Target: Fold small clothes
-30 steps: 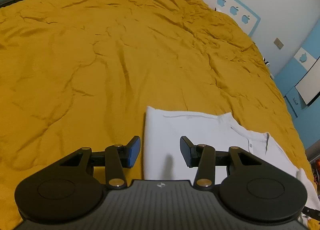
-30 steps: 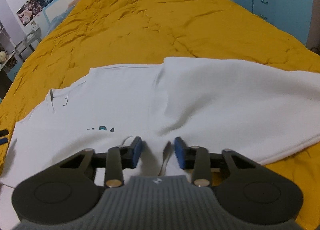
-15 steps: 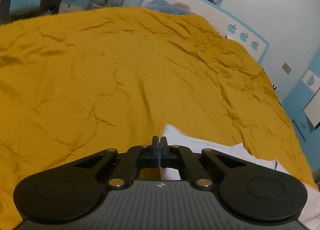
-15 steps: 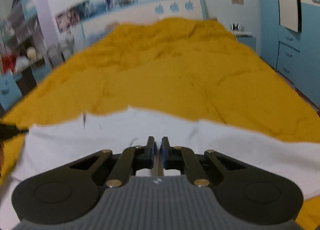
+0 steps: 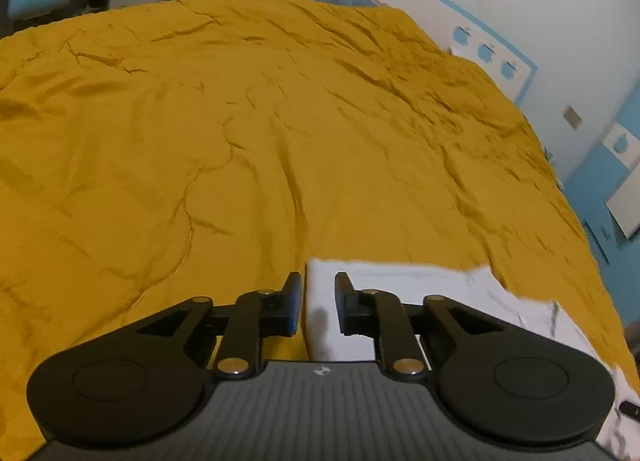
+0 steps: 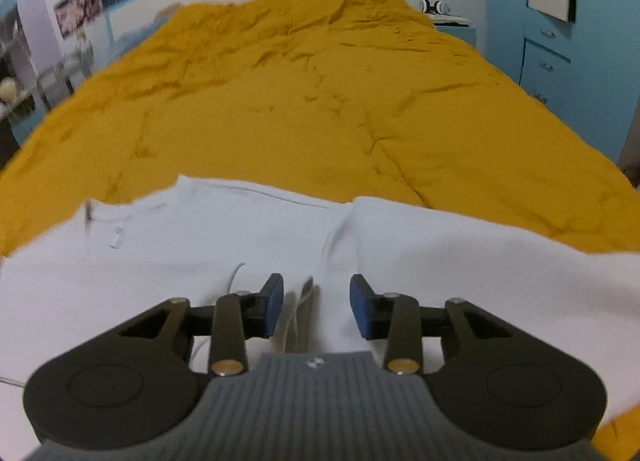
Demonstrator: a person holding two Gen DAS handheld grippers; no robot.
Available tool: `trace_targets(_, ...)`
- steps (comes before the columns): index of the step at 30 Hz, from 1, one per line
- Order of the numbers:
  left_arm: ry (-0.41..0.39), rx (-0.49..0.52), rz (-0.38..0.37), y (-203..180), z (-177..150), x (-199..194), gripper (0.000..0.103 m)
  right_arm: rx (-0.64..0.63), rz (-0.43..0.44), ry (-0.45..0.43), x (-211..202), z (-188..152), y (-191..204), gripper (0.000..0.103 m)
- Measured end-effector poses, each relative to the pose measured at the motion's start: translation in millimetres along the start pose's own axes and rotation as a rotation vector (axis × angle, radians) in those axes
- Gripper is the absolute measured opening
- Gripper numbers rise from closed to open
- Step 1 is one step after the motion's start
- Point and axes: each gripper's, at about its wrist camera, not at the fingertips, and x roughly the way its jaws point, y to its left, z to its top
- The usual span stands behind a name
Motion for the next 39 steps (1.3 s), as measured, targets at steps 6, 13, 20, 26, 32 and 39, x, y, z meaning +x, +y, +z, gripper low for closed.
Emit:
trace_targets(6, 0.134, 0.081, -0.025, -10, -26, -28, 0.019, 0.065, 0.092, 0.066, -7, -26, 0, 0.033)
trace_targets(13, 0.192, 0.075, -0.028, -8, -50, -49, 0.019, 0.142, 0.115, 0.028, -16, -27, 5, 0.0)
trace_targets(20, 0.187, 0.09, -0.076, -7, -59, -71, 0.034, 0.06, 0.032, 0.15, -8, -44, 13, 0.0)
trace_targets(26, 0.2, 0.292, -0.067, -25, -85, -90, 0.057, 0.037, -0.003, 0.131, -9, -45, 18, 0.0)
trace_targets(32, 0.179, 0.483, 0.008, -44, -110, -74, 0.056, 0.014, -0.013, 0.144, -7, -43, 18, 0.0)
trace_targets(39, 0.095, 0.405, 0.028, -27, -94, -80, 0.008, -0.003, 0.029, 0.074, -40, -31, 26, 0.0)
